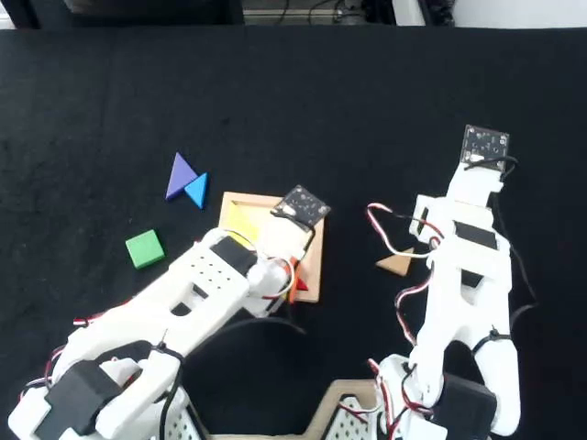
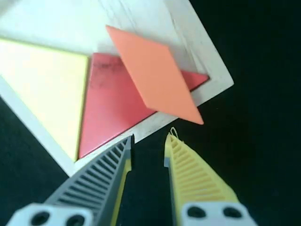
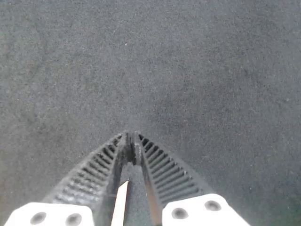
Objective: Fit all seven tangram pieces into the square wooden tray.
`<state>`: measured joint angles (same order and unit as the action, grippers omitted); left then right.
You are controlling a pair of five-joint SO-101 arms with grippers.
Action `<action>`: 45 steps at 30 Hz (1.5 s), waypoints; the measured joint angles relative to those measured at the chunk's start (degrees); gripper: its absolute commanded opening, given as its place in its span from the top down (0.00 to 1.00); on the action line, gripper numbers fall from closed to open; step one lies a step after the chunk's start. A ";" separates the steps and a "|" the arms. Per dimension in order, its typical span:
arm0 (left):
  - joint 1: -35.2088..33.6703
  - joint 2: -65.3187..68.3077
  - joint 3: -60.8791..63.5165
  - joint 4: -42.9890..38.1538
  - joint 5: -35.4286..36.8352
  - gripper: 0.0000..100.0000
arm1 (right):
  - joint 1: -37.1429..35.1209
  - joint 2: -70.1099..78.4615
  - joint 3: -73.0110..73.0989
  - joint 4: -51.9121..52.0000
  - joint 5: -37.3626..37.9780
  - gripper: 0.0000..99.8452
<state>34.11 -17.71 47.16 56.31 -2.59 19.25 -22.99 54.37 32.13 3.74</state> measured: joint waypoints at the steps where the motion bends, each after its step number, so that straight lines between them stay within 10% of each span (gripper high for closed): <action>1: 0.18 0.00 0.09 -0.70 -0.09 0.87 | 0.00 0.00 0.00 0.00 0.00 0.99; 45: -2.81 10.90 -10.02 -9.05 -1.93 0.87 | -1.14 0.00 0.00 0.00 0.00 0.99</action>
<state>31.30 -6.81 37.14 47.25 -4.53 18.11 -22.99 54.37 32.13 3.74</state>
